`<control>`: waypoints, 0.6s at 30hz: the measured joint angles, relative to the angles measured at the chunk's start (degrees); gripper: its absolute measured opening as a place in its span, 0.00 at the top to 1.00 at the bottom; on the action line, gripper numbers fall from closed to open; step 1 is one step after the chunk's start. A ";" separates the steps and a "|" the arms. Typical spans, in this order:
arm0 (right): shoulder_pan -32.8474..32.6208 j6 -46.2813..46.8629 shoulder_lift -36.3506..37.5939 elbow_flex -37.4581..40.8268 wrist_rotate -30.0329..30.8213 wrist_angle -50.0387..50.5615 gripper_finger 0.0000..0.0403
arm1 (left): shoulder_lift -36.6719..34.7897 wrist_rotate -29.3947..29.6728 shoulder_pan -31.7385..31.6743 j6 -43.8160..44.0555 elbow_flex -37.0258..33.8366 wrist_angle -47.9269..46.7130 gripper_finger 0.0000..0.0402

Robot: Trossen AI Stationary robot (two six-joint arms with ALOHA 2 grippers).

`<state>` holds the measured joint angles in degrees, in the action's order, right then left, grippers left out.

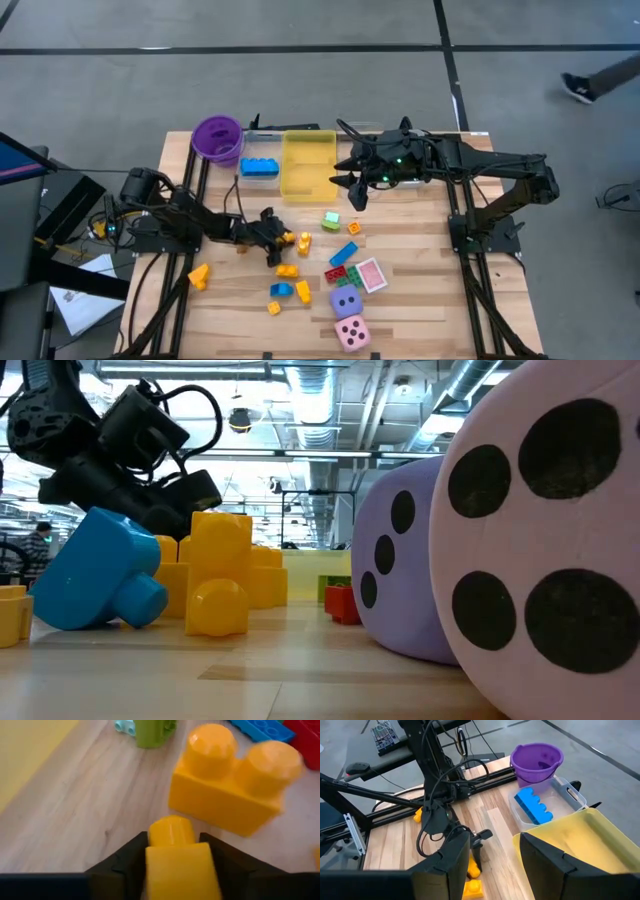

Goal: Pick & Place Toys
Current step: Put the big yellow game piece into the white bin

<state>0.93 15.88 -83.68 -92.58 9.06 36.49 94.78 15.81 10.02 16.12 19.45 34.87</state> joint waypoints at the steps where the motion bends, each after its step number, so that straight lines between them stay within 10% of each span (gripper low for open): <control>1: 0.00 0.00 0.00 0.00 0.00 0.00 0.58 | -0.94 -0.56 -0.15 0.09 0.00 -0.50 0.64; 8: -0.02 0.02 0.00 0.02 0.00 0.00 0.58 | -10.26 0.79 -0.68 -1.01 0.03 -0.91 0.69; 18: -0.04 0.06 0.00 0.02 0.00 -0.04 0.58 | -26.47 22.14 -2.92 -18.94 0.10 -6.25 0.65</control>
<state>0.89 15.94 -83.68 -92.56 9.06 36.45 68.31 37.94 7.10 -2.82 19.55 28.63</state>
